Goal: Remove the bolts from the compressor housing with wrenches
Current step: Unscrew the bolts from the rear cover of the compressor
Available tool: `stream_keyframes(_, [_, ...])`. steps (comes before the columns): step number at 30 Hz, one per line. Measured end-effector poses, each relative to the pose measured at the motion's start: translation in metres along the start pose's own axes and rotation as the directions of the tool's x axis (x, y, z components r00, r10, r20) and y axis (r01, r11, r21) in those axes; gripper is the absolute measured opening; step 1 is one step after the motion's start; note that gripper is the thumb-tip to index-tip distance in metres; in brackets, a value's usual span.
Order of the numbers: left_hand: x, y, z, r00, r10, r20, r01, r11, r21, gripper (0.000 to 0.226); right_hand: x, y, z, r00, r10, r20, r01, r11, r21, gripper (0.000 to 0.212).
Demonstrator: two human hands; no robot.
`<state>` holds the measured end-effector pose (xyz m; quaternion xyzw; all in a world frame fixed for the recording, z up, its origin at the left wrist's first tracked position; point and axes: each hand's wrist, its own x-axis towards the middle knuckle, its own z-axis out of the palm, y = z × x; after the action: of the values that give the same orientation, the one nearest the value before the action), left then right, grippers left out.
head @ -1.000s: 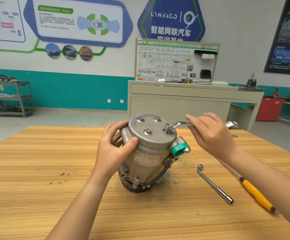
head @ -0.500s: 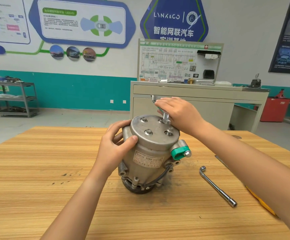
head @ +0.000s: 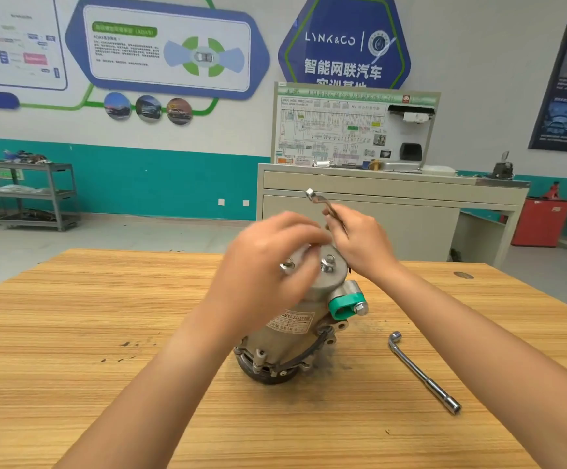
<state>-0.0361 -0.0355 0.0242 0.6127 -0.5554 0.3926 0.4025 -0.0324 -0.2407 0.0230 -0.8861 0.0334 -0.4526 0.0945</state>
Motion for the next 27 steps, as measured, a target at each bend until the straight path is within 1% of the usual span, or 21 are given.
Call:
stream_keyframes(1, [0.006,0.003,0.006,0.989,-0.012,0.151,0.004,0.999,0.053,0.029,0.0,0.0,0.001,0.999,0.039,0.025,-0.04,0.997,0.07,0.021])
stream_keyframes(2, [0.011,0.001,0.013,0.958,-0.051,0.284,0.015,0.992,0.126,0.029,0.0,0.0,0.002,0.995,0.076,0.058,-0.084,0.984,0.156,0.019])
stream_keyframes(3, [0.014,-0.004,0.02,0.919,-0.095,0.384,0.023,0.982,0.188,0.029,0.0,0.0,0.003,0.99,0.107,0.09,-0.126,0.963,0.239,0.016])
stream_keyframes(4, [0.017,-0.009,0.024,0.875,-0.144,0.463,0.047,0.975,0.216,0.03,0.0,-0.001,0.005,0.985,0.134,0.112,-0.162,0.938,0.307,0.013])
stream_keyframes(5, [0.018,-0.013,0.027,0.847,-0.184,0.499,0.088,0.974,0.209,0.03,0.0,-0.001,0.006,0.98,0.153,0.127,-0.189,0.915,0.357,0.013])
stream_keyframes(6, [0.018,-0.016,0.028,0.844,-0.207,0.496,0.128,0.974,0.189,0.03,0.0,-0.001,0.007,0.976,0.168,0.14,-0.21,0.896,0.392,0.013])
stream_keyframes(9, [0.017,-0.018,0.028,0.887,-0.218,0.408,0.192,0.976,0.102,0.024,0.0,-0.002,0.01,0.967,0.18,0.177,-0.242,0.865,0.44,0.013])
stream_keyframes(11, [0.017,-0.014,0.024,0.92,-0.251,0.3,0.278,0.959,-0.051,0.02,0.001,-0.003,0.01,0.966,0.178,0.186,-0.245,0.856,0.455,0.014])
stream_keyframes(12, [0.019,-0.013,0.019,0.925,-0.294,0.241,0.337,0.928,-0.162,0.019,0.001,-0.004,0.01,0.966,0.18,0.186,-0.247,0.853,0.46,0.014])
stream_keyframes(13, [0.019,-0.013,0.011,0.923,-0.346,0.17,0.382,0.882,-0.276,0.021,0.001,-0.004,0.01,0.965,0.183,0.19,-0.252,0.849,0.463,0.015])
stream_keyframes(15, [0.015,-0.021,-0.009,0.889,-0.457,0.004,0.41,0.795,-0.448,0.025,0.001,-0.005,0.009,0.962,0.182,0.204,-0.258,0.847,0.464,0.015])
stream_keyframes(16, [0.009,-0.027,-0.02,0.861,-0.505,-0.066,0.416,0.772,-0.48,0.024,0.002,-0.006,0.009,0.961,0.175,0.212,-0.257,0.849,0.463,0.015])
stream_keyframes(17, [0.0,-0.035,-0.032,0.832,-0.544,-0.11,0.437,0.764,-0.475,0.022,0.001,-0.008,0.009,0.961,0.169,0.219,-0.255,0.85,0.461,0.014])
stream_keyframes(18, [-0.011,-0.045,-0.043,0.804,-0.582,-0.126,0.481,0.759,-0.439,0.021,0.002,-0.01,0.009,0.961,0.164,0.224,-0.252,0.852,0.46,0.014])
stream_keyframes(19, [-0.025,-0.057,-0.053,0.768,-0.63,-0.112,0.552,0.741,-0.382,0.02,0.002,-0.012,0.009,0.962,0.157,0.223,-0.246,0.854,0.458,0.014])
stream_keyframes(20, [-0.041,-0.071,-0.061,0.721,-0.688,-0.076,0.643,0.706,-0.298,0.019,0.002,-0.014,0.009,0.964,0.15,0.221,-0.238,0.856,0.459,0.014])
stream_keyframes(22, [-0.081,-0.099,-0.073,0.607,-0.795,0.002,0.794,0.606,-0.059,0.021,0.003,-0.017,0.009,0.966,0.142,0.216,-0.231,0.852,0.469,0.014])
stream_keyframes(23, [-0.102,-0.111,-0.077,0.558,-0.83,0.019,0.829,0.558,0.044,0.023,0.004,-0.018,0.01,0.966,0.14,0.215,-0.229,0.849,0.477,0.014])
stream_keyframes(24, [-0.123,-0.121,-0.08,0.524,-0.851,0.025,0.845,0.523,0.114,0.023,0.004,-0.019,0.011,0.967,0.138,0.213,-0.227,0.847,0.481,0.014])
stream_keyframes(25, [-0.141,-0.128,-0.083,0.507,-0.861,0.031,0.848,0.505,0.161,0.023,0.004,-0.02,0.011,0.968,0.135,0.211,-0.223,0.847,0.483,0.014])
stream_keyframes(27, [-0.169,-0.139,-0.087,0.5,-0.863,0.077,0.832,0.503,0.236,0.027,0.005,-0.023,0.012,0.97,0.126,0.208,-0.214,0.849,0.483,0.015])
